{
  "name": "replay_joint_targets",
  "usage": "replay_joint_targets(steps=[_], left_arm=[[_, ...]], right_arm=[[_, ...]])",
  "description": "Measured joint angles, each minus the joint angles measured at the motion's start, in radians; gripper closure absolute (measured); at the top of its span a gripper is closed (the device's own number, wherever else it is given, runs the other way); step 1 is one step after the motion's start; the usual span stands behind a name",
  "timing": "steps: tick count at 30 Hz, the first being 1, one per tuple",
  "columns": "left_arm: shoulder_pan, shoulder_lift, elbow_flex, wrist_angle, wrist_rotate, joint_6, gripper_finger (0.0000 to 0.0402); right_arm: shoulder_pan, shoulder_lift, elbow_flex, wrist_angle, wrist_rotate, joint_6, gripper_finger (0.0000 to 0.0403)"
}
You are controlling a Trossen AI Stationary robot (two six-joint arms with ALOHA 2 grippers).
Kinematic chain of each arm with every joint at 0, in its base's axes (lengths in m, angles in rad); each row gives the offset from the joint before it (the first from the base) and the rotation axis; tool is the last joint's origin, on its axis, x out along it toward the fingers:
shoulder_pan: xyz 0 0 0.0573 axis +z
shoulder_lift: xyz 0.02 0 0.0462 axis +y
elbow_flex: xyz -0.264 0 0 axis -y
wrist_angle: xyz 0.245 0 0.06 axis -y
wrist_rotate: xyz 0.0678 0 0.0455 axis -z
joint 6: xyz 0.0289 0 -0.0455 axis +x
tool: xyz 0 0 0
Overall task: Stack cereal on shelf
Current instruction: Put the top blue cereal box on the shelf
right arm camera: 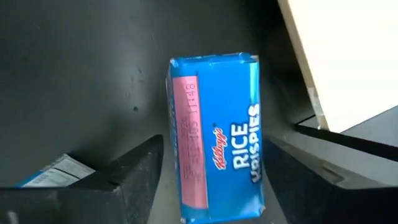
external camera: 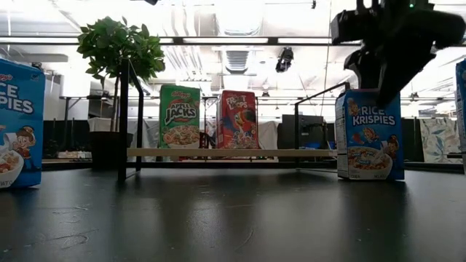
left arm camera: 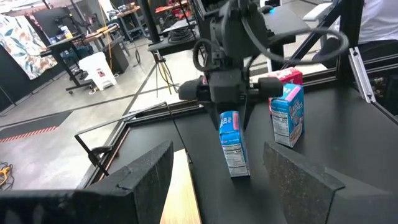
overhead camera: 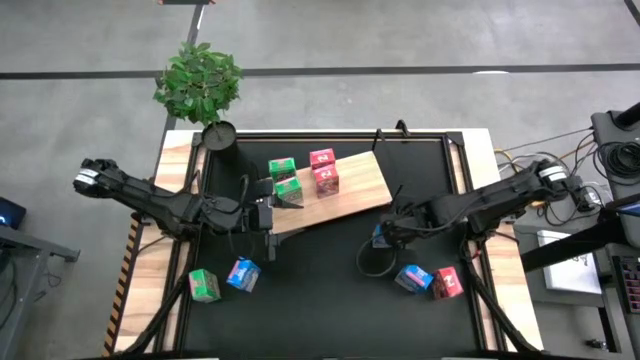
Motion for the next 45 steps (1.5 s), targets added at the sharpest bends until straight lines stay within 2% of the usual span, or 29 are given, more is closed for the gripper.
replay_joint_targets(steps=[10,15,18,21,27,39,45], left_arm=[[0.0,0.0,0.0,0.0,0.0,0.002,0.0169],[0.0,0.0,0.0,0.0,0.0,0.008,0.0169],[0.0,0.0,0.0,0.003,0.0,0.008,0.0169],[0.0,0.0,0.0,0.005,0.0,0.008,0.0169],[0.0,0.0,0.0,0.008,0.0,0.008,0.0169],[0.0,0.0,0.0,0.007,0.0,0.018,0.0169],[0.0,0.0,0.0,0.006,0.0,0.019,0.0169]], right_arm=[[0.0,0.048,0.053,-0.001,0.0,-0.038,0.0244],[-0.003,0.044,0.114,-0.007,0.003,-0.091,0.0268],[-0.021,0.05,0.174,-0.004,0.066,-0.155,0.0276],[-0.072,0.068,0.24,-0.003,0.103,-0.261,0.0279],[-0.232,0.122,0.376,-0.083,0.096,-0.474,0.0278],[-0.568,0.224,0.491,-0.102,-0.147,-0.781,0.0271],[-0.649,0.293,0.507,-0.069,-0.166,-0.863,0.0261]])
